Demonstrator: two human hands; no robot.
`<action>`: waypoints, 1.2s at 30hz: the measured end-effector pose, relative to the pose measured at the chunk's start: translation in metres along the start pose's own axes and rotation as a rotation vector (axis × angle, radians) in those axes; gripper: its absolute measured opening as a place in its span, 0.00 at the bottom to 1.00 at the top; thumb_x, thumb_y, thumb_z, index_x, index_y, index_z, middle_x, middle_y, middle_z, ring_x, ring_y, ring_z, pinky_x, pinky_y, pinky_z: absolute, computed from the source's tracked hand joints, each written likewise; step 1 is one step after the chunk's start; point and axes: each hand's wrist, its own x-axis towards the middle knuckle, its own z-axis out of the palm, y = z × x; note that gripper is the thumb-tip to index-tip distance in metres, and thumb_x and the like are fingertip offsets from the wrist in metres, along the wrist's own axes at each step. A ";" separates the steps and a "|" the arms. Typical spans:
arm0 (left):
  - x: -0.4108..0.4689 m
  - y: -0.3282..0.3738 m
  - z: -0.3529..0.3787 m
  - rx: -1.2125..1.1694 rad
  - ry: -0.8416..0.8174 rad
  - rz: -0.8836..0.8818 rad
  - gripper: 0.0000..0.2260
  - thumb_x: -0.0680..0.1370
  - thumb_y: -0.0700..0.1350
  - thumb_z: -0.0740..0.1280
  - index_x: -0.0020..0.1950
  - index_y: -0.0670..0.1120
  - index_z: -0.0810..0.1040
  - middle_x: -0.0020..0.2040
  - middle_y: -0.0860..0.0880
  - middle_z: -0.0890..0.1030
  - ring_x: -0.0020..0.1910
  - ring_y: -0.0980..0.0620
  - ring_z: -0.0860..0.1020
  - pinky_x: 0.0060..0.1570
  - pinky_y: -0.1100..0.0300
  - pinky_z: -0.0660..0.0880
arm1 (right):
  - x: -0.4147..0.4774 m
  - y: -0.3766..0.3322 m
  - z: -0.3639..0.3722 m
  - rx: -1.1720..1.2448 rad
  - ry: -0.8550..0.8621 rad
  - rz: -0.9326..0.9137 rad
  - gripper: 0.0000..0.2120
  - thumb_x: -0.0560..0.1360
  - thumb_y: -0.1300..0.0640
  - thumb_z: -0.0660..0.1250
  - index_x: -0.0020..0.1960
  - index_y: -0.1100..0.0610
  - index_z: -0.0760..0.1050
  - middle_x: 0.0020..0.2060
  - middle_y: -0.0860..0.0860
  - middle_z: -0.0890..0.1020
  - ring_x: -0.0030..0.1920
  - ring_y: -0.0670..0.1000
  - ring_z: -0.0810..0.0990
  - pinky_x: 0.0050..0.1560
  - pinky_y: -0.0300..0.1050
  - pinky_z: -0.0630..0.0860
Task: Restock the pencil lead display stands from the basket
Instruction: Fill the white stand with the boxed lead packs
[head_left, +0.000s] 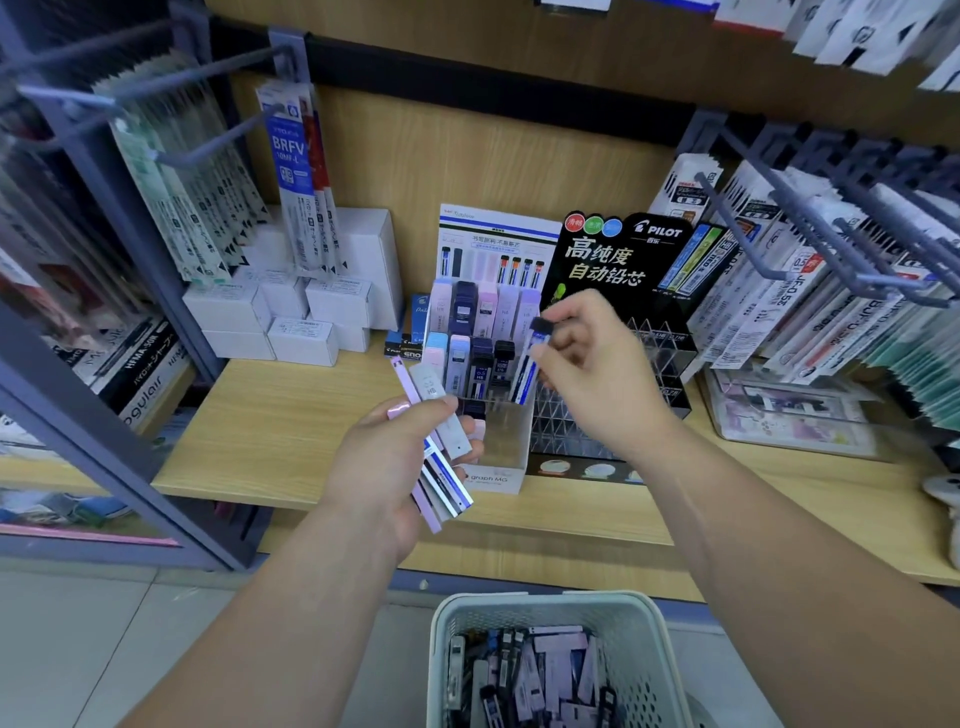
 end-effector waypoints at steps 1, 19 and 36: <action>0.000 0.000 0.000 -0.002 0.004 0.001 0.05 0.77 0.42 0.71 0.52 0.45 0.79 0.40 0.43 0.86 0.35 0.47 0.84 0.38 0.57 0.76 | 0.000 0.000 0.002 -0.060 -0.030 -0.039 0.11 0.79 0.59 0.69 0.57 0.48 0.70 0.40 0.49 0.79 0.41 0.50 0.81 0.46 0.50 0.80; 0.001 -0.001 0.003 0.020 -0.011 -0.007 0.05 0.78 0.42 0.71 0.53 0.45 0.79 0.41 0.43 0.86 0.34 0.49 0.83 0.36 0.57 0.76 | 0.009 0.011 0.021 -0.398 0.035 -0.277 0.10 0.74 0.60 0.75 0.54 0.55 0.79 0.41 0.44 0.77 0.48 0.47 0.74 0.47 0.42 0.70; 0.009 0.001 -0.002 -0.224 -0.033 -0.016 0.10 0.79 0.42 0.68 0.60 0.43 0.78 0.44 0.44 0.84 0.36 0.47 0.84 0.32 0.57 0.80 | -0.038 -0.023 0.023 0.198 -0.152 -0.027 0.15 0.70 0.53 0.80 0.37 0.58 0.76 0.30 0.46 0.77 0.32 0.44 0.72 0.35 0.39 0.71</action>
